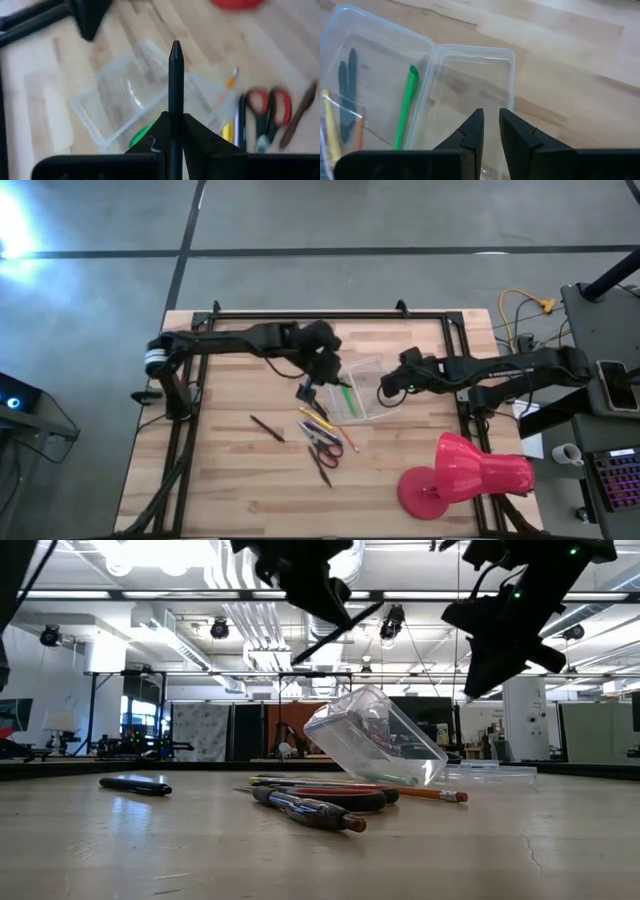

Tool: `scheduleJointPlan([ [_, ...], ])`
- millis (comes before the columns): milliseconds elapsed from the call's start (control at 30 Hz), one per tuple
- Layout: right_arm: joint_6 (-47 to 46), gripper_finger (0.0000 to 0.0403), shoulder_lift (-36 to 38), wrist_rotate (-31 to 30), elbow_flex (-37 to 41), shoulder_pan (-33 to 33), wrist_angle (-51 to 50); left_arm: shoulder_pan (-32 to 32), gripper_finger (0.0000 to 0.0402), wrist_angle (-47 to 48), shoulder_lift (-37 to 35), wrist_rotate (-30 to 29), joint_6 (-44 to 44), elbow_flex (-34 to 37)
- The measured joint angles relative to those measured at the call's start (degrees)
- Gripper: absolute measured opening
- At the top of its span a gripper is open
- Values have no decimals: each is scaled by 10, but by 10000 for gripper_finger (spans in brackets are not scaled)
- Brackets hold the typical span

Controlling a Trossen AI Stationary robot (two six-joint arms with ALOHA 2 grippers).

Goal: Pick & place school supplies into a supply box
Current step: Put the black pen into the transparent supply box

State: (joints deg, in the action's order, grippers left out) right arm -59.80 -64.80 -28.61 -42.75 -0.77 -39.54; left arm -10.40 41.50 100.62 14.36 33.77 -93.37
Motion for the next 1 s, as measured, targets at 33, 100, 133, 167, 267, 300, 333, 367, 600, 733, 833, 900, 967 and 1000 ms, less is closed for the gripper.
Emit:
scheduleJointPlan([
  [33, -3, 54, 4, -1, 0, 0, -1, -1, 12, 12, 13, -8, 25, -18],
  [100, -10, 54, 18, 0, 0, 0, -7, 0, 12, 22, 35, -21, 70, -49],
  [133, -12, 54, 22, -1, 0, 0, -10, 1, 12, 23, 48, -29, 90, -67],
  [167, -12, 54, 30, 0, 0, 0, -8, 2, 12, 29, 59, -30, 109, -84],
  [267, -12, 54, 45, 0, 0, 0, -12, 5, 12, 63, 98, -29, 144, -131],
  [300, -13, 54, 49, 0, 0, 0, -16, 6, 12, 73, 110, -29, 156, -144],
  [333, -13, 54, 52, 0, 0, 0, -20, 7, 12, 80, 121, -30, 169, -152],
  [367, -13, 54, 56, 0, 0, 0, -24, 8, 12, 79, 127, -30, 178, -157],
  [600, -35, 54, 62, 2, 0, 0, -56, 32, 12, 55, 176, -33, 204, -162],
  [733, -35, 54, 62, 5, 0, 0, -64, 49, 12, 56, 200, -44, 217, -160],
  [833, -35, 54, 62, 6, 0, 0, -67, 55, 15, 56, 208, -59, 222, -160],
  [900, -32, 54, 62, 6, 0, 0, -68, 56, 24, 55, 209, -69, 222, -152],
  [967, -32, 54, 62, 6, 0, 0, -68, 56, 39, 50, 209, -70, 222, -139],
  [1000, -31, 54, 62, 6, 0, 0, -68, 56, 47, 48, 209, -71, 222, -134],
])
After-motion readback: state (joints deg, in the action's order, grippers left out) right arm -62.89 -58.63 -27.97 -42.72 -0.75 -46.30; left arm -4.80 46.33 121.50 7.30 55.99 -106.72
